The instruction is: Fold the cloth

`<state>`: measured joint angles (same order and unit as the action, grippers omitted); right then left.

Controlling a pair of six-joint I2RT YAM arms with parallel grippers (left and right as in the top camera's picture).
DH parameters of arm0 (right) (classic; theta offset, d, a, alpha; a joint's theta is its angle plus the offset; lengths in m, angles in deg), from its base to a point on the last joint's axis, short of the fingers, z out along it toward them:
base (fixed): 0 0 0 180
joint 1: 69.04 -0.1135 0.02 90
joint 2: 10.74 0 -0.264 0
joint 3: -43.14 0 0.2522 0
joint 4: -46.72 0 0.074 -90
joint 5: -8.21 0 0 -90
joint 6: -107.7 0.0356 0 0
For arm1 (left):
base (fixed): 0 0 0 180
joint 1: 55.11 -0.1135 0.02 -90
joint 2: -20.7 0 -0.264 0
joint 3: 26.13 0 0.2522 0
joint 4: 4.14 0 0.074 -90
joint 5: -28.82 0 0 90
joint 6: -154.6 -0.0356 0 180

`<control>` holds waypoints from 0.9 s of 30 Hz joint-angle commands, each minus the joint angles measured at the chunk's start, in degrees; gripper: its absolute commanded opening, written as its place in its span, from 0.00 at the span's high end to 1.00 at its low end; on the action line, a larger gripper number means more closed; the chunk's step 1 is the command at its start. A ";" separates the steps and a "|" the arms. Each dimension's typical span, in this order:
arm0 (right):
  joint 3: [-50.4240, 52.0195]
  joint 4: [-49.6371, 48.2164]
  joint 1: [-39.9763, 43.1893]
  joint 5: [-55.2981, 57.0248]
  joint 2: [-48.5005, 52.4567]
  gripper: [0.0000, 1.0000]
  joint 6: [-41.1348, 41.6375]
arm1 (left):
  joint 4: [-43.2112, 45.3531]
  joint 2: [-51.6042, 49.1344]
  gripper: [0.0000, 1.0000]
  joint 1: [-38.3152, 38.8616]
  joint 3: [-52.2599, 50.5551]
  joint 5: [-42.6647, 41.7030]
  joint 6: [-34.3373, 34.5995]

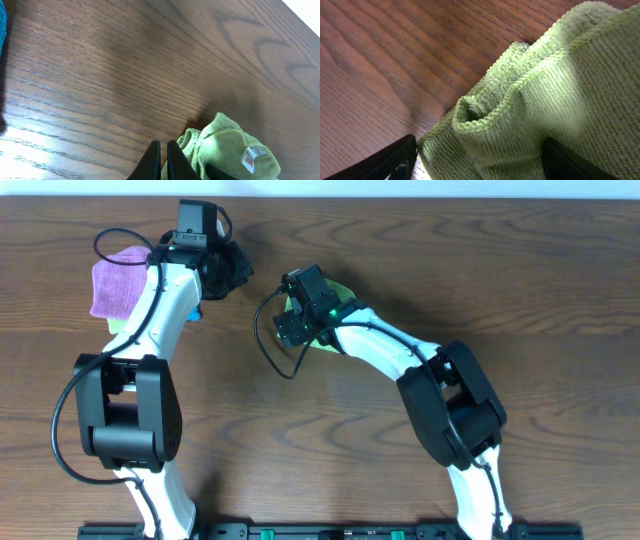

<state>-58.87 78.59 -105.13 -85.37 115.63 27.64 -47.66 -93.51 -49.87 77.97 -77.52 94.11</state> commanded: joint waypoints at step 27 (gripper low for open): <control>-2.97 -2.73 -0.72 3.17 0.31 0.23 -0.17 | -0.42 1.53 0.92 -0.42 -0.44 -0.24 -1.22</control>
<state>-60.79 75.70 -105.13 -84.25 115.63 27.55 -47.85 -93.51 -49.87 77.97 -77.52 94.11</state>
